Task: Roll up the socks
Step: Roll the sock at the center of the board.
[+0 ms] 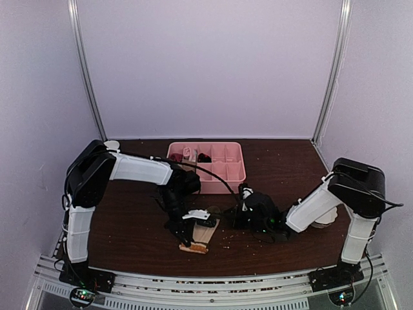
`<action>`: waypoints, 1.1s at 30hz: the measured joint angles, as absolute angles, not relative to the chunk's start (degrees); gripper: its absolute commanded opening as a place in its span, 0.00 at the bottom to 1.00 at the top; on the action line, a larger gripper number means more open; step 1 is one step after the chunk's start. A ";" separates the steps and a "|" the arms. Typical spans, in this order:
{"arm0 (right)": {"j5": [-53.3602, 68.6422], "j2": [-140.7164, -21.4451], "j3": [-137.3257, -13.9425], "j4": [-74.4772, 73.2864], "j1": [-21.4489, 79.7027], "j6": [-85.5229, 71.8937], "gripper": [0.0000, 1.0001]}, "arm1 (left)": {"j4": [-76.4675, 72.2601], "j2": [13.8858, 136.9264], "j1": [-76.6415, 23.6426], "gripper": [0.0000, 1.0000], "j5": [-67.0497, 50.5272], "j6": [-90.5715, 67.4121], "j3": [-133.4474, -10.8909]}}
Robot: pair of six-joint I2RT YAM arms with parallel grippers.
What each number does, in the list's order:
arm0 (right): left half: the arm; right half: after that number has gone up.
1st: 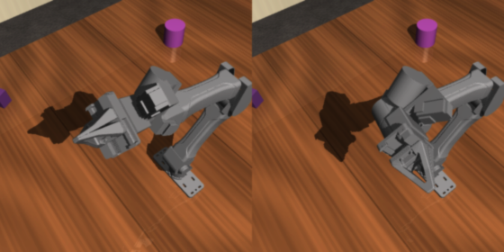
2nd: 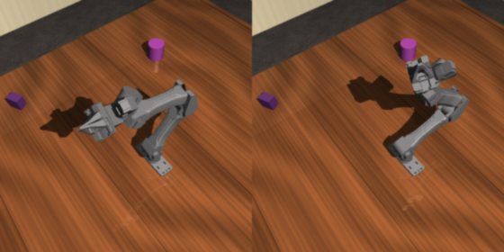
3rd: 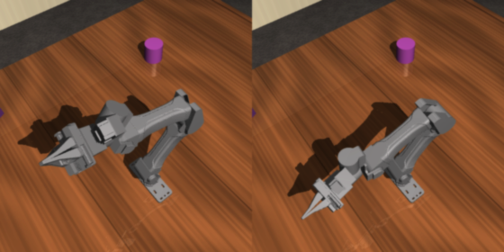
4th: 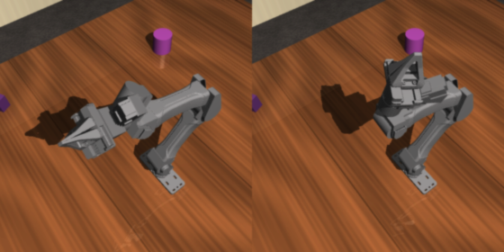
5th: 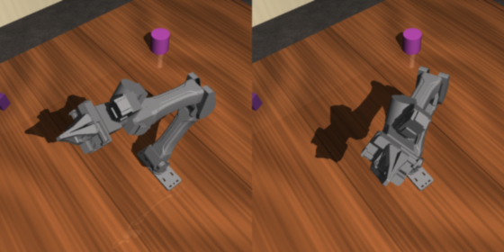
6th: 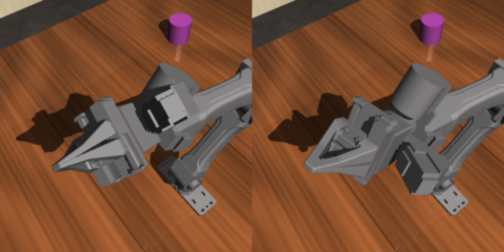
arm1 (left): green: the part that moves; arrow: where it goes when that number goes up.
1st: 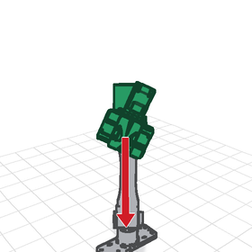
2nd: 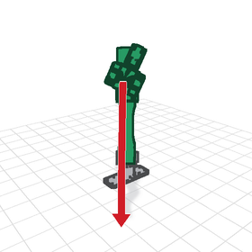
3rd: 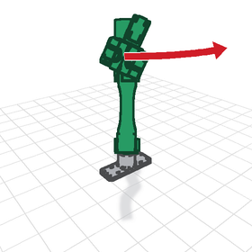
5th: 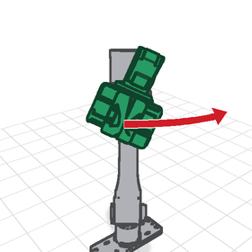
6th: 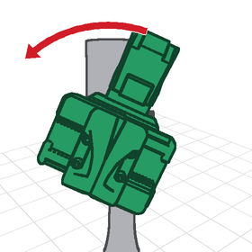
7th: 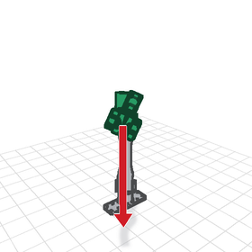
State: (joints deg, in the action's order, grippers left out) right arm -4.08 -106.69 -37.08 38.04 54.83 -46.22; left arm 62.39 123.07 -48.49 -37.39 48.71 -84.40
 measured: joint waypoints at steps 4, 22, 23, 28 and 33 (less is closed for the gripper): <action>-5.61 -99.81 -26.98 45.91 54.87 -43.20 0.41 | 63.29 123.68 -48.40 0.02 -37.52 48.23 -85.17; -13.96 -95.33 -15.88 59.35 84.38 -2.04 0.48 | 68.66 128.68 -47.18 0.01 -40.07 42.76 -90.24; -13.74 -95.39 -18.70 58.00 84.64 0.99 0.48 | 68.75 128.81 -47.20 0.01 -39.86 42.15 -90.43; -9.85 -98.37 -29.06 52.80 83.11 12.73 0.44 | 69.58 129.54 -47.42 0.01 -39.05 39.29 -91.55; -4.71 -103.02 -34.33 47.29 79.55 19.99 0.42 | 69.84 129.67 -47.48 0.01 -38.94 38.59 -91.79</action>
State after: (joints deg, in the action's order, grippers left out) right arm -4.71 -103.02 -34.33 47.29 79.55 19.99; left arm 69.84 129.67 -47.48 -38.94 38.59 -91.79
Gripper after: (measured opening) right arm 0.424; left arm 0.025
